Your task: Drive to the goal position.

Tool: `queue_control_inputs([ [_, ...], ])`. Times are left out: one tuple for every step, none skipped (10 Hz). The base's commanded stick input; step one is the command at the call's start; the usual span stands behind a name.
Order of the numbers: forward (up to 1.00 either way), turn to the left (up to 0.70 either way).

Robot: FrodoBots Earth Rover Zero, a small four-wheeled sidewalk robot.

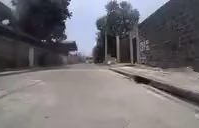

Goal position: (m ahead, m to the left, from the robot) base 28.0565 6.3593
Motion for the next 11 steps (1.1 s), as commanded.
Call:
queue_control_inputs([
  [1.00, -0.10],
  [1.00, 0.00],
  [1.00, 0.00],
  [1.00, 0.00],
  [1.00, 0.00],
  [1.00, 0.00],
  [1.00, 0.00],
  [1.00, 0.00],
  [1.00, 0.00],
  [1.00, 0.00],
  [1.00, 0.00],
])
